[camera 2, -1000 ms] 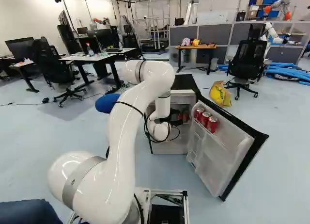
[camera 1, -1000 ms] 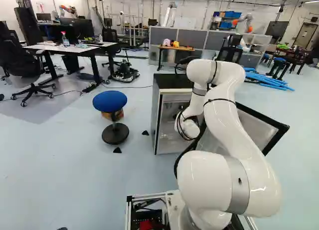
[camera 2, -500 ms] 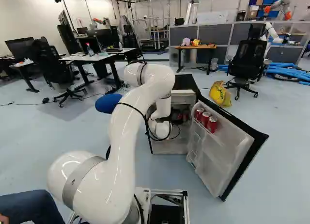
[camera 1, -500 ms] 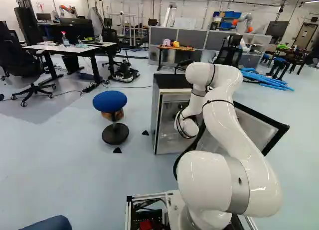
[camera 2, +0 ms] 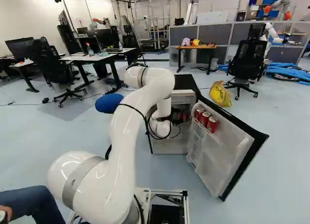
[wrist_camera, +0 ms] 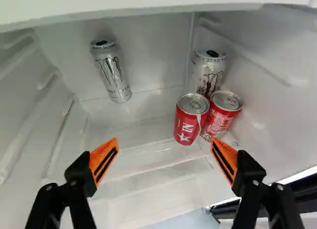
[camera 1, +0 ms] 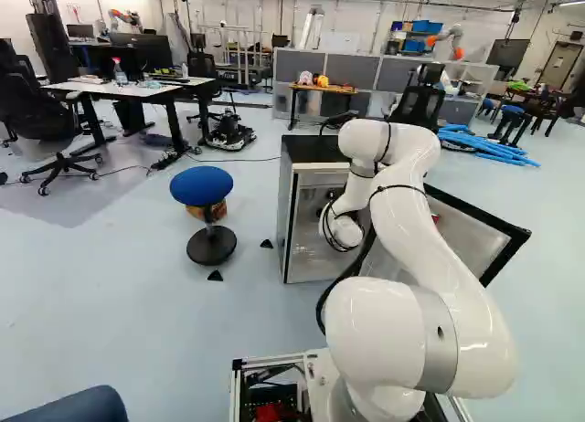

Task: Grab a drink from the fridge

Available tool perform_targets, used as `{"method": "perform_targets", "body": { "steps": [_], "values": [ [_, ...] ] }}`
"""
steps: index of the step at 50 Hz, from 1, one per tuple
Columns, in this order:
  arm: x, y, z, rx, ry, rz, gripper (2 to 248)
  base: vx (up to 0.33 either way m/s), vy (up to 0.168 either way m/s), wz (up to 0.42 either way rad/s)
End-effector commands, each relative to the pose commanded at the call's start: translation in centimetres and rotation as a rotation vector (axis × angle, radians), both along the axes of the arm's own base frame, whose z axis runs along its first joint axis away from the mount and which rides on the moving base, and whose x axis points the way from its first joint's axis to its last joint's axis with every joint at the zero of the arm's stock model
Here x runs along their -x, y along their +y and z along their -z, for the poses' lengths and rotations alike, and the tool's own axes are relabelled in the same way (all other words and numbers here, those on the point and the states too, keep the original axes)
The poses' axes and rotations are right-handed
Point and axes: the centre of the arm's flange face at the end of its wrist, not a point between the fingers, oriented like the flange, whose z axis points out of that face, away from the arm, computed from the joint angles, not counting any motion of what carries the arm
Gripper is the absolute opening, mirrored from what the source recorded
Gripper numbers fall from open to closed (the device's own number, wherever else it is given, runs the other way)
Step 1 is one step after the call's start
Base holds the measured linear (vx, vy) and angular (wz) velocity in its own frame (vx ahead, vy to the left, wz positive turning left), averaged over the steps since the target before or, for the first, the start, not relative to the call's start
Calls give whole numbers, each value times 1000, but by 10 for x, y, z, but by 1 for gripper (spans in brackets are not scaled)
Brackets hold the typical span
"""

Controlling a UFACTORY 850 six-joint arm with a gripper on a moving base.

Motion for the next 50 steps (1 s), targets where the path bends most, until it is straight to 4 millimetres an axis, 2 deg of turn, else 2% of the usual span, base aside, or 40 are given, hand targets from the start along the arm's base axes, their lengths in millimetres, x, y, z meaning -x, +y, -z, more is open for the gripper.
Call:
{"method": "perform_targets", "body": {
  "steps": [17, 18, 22, 23, 27, 28, 50],
  "values": [
    [0, 0, 0, 0, 0, 0, 240, 0, 0, 0],
    [0, 0, 0, 0, 0, 0, 227, 0, 0, 0],
    [0, 0, 0, 0, 0, 0, 227, 0, 0, 0],
    [0, 0, 0, 0, 0, 0, 215, 0, 0, 0],
    [0, 0, 0, 0, 0, 0, 215, 0, 0, 0],
    [0, 0, 0, 0, 0, 0, 207, 0, 0, 0],
    [0, 0, 0, 0, 0, 0, 209, 0, 0, 0]
  ]
}}
